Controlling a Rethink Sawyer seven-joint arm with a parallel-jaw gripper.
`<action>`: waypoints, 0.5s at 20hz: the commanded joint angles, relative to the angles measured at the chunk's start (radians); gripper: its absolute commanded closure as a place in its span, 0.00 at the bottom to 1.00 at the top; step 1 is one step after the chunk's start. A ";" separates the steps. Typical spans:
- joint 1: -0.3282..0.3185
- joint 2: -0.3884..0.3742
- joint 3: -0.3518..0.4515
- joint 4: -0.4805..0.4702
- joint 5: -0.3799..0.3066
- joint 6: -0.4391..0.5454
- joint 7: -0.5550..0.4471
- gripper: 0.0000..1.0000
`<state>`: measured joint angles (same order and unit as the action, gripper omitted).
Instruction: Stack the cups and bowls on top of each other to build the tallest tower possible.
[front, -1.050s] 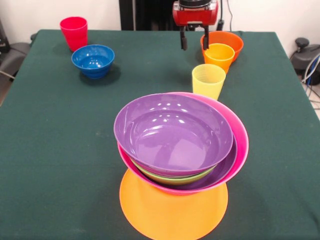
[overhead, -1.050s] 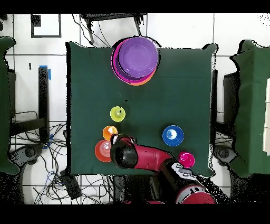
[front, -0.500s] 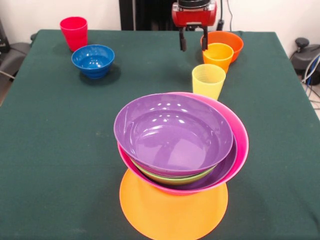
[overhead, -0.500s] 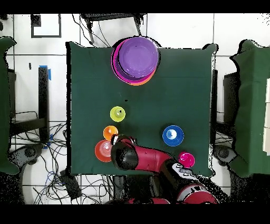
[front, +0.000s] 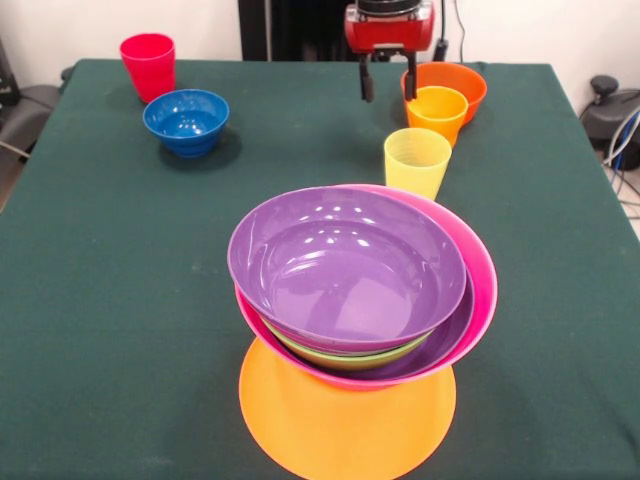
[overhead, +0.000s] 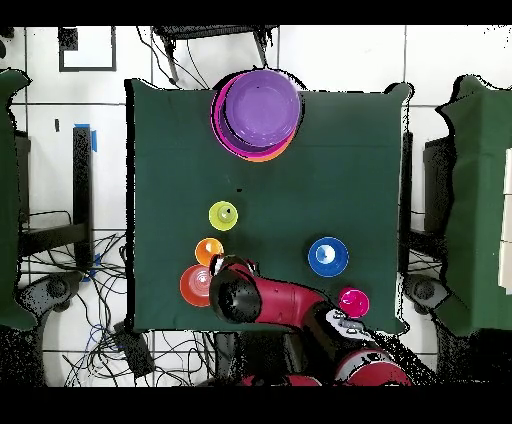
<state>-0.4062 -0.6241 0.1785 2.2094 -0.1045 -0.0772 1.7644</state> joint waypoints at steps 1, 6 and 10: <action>0.036 0.053 0.070 0.029 0.005 -0.027 0.195 0.00; 0.057 -0.027 0.078 0.049 0.038 0.028 0.208 0.00; 0.078 -0.051 0.075 0.048 0.057 0.048 0.214 0.00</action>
<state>-0.3626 -0.6610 0.1788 2.2302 -0.1016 -0.0770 1.7683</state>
